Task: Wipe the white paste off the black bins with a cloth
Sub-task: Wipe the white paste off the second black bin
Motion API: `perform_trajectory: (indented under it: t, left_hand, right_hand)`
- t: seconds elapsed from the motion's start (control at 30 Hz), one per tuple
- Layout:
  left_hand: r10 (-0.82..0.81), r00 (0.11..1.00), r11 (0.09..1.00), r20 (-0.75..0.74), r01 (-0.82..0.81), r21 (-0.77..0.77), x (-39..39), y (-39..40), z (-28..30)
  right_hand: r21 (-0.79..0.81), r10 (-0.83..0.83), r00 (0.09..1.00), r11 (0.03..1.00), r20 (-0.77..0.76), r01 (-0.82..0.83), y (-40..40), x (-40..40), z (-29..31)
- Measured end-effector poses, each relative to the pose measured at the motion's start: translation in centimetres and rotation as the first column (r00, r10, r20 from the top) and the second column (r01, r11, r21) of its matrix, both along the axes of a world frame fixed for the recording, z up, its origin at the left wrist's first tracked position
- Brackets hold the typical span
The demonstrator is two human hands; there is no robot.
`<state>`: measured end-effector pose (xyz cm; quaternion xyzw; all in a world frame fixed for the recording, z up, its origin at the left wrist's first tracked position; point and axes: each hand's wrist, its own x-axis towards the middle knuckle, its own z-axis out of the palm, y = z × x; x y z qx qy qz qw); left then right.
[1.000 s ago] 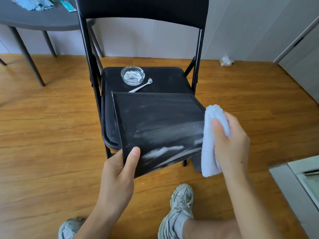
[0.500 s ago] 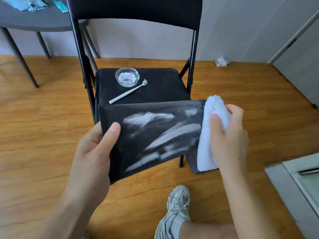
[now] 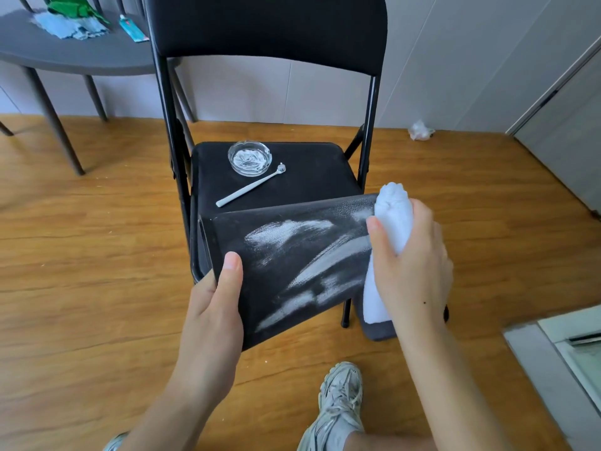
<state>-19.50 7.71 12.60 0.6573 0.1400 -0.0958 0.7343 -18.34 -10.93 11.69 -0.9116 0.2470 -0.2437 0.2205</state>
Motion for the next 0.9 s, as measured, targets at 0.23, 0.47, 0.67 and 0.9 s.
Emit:
perform_trajectory:
  t: [0.23,0.47,0.67,0.9]
  left_hand:
    - [0.071,0.997,0.997,0.021,-0.071,-0.016,0.7,-0.1,-0.3]
    - [0.070,0.997,0.991,0.029,-0.066,-0.115,2.6,0.5,-1.0]
    - [0.045,0.998,0.996,0.042,-0.041,-0.081,3.3,0.6,-1.2]
    - [0.065,0.998,0.992,0.018,-0.063,-0.109,3.1,0.5,-0.8]
  right_hand:
    - [-0.133,0.411,0.906,0.908,0.097,-0.398,8.3,-0.9,0.7]
    - [-0.176,0.235,0.967,0.961,0.097,-0.216,1.7,0.6,-0.2]
    - [0.001,0.065,0.997,0.998,0.035,-0.065,-1.9,0.0,-0.5]
    - [0.026,0.042,0.999,0.999,-0.010,-0.041,-2.1,0.3,-0.3]
